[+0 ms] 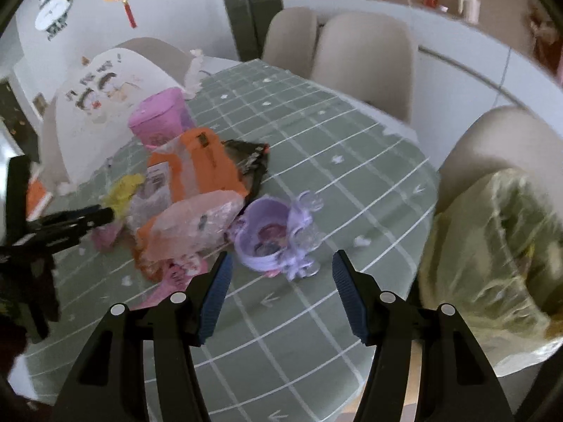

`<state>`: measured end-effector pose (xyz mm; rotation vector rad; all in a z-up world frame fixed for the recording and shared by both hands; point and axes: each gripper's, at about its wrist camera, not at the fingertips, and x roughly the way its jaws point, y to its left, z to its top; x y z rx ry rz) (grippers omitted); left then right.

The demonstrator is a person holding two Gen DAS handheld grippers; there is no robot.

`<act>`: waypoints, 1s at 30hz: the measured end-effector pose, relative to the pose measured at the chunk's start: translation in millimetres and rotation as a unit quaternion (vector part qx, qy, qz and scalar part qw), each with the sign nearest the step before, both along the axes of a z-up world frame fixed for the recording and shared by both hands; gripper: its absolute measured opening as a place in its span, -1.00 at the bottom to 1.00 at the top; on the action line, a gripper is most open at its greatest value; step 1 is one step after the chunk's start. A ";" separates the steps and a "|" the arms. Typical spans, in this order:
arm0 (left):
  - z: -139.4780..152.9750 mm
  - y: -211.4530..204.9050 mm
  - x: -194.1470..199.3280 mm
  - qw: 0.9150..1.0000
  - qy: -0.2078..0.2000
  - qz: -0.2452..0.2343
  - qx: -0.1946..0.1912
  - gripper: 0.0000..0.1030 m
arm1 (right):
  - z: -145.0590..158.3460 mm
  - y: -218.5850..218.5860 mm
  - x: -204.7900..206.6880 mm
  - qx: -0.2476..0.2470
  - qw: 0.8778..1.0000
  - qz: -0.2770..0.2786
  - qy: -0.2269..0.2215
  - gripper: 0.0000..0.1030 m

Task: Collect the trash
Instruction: 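Grasp a yellow-pink wrapper with the left gripper while the right grasps a pink bear-print wrapper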

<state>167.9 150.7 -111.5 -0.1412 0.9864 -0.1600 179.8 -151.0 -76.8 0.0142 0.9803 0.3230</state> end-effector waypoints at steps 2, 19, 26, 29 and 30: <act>6.0 -0.3 -8.2 1.000 -0.005 0.005 -0.008 -0.65 | 1.0 2.4 -5.5 -0.014 1.000 0.004 -0.008 0.09; 42.2 45.8 -75.7 0.991 -0.029 0.101 -0.083 -0.72 | -33.9 77.6 -17.4 0.025 0.997 0.067 0.038 0.09; 22.3 44.5 -95.7 0.990 -0.007 0.104 -0.096 -0.72 | -57.3 104.2 -0.6 -0.025 0.997 0.050 0.044 0.09; 15.7 45.1 -97.3 0.988 0.007 0.109 -0.108 -0.72 | -57.6 106.5 3.5 -0.028 0.996 0.071 0.045 -0.14; 15.3 44.4 -98.0 0.988 0.007 0.110 -0.111 -0.72 | -55.7 106.8 4.1 -0.024 0.995 0.080 0.048 -0.15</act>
